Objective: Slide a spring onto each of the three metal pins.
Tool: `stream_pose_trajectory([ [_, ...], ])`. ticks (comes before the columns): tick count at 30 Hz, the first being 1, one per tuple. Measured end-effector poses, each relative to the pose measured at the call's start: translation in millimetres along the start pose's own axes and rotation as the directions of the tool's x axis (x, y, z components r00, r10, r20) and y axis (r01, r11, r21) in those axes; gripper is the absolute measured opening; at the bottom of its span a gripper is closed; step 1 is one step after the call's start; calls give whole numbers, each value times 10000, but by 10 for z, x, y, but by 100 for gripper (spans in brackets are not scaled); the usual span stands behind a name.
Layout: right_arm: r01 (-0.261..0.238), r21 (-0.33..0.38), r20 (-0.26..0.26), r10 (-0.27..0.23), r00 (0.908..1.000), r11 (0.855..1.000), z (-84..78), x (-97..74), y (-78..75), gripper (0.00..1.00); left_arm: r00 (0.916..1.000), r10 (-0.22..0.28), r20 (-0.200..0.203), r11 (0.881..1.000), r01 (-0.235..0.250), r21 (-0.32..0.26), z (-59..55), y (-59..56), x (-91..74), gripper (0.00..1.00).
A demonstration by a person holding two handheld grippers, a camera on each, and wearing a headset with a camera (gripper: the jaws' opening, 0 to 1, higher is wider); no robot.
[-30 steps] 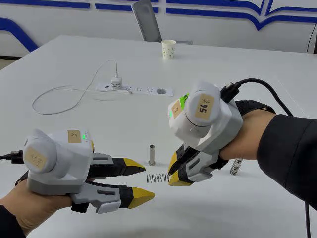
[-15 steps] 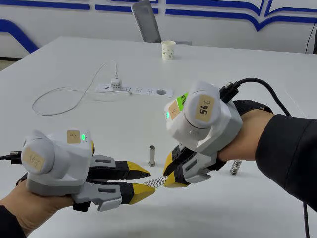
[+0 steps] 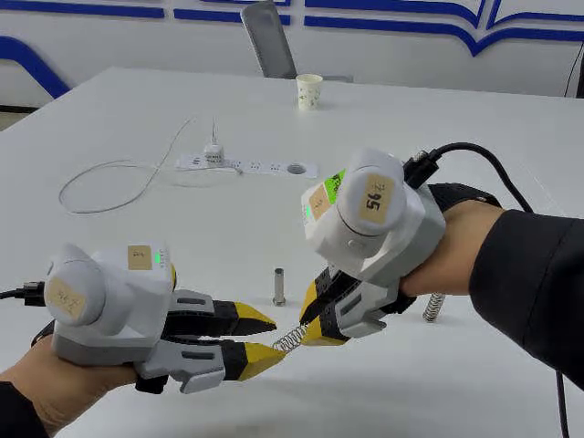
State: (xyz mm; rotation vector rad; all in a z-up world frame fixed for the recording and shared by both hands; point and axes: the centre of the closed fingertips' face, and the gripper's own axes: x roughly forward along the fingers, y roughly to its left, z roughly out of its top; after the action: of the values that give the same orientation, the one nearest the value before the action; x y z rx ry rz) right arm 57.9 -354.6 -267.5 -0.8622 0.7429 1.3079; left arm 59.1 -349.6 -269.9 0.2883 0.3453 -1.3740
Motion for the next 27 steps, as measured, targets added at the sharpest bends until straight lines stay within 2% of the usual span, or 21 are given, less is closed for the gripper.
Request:
stream_pose_trajectory([
  [7, -37, -79, 58, 38, 10000, 10000, 77, -11, 21, 11, 9998, -60, -190, 9998, 64, 175, -37, -19, 21, 20],
  [16, -80, -95, 68, 81, 9999, 9999, 148, -36, 49, 11, 9992, -93, -378, 9987, 111, 491, -78, -27, 45, 16],
  [20, -92, -94, 62, 93, 9999, 9999, 172, -45, 63, 11, 9992, -63, -390, 9980, 87, 628, -78, -22, 48, 12],
  [27, -14, -179, 80, 15, 10000, 9998, 208, -67, 59, 11, 9995, -96, -312, 9967, 121, 802, -58, -33, 51, 11],
])
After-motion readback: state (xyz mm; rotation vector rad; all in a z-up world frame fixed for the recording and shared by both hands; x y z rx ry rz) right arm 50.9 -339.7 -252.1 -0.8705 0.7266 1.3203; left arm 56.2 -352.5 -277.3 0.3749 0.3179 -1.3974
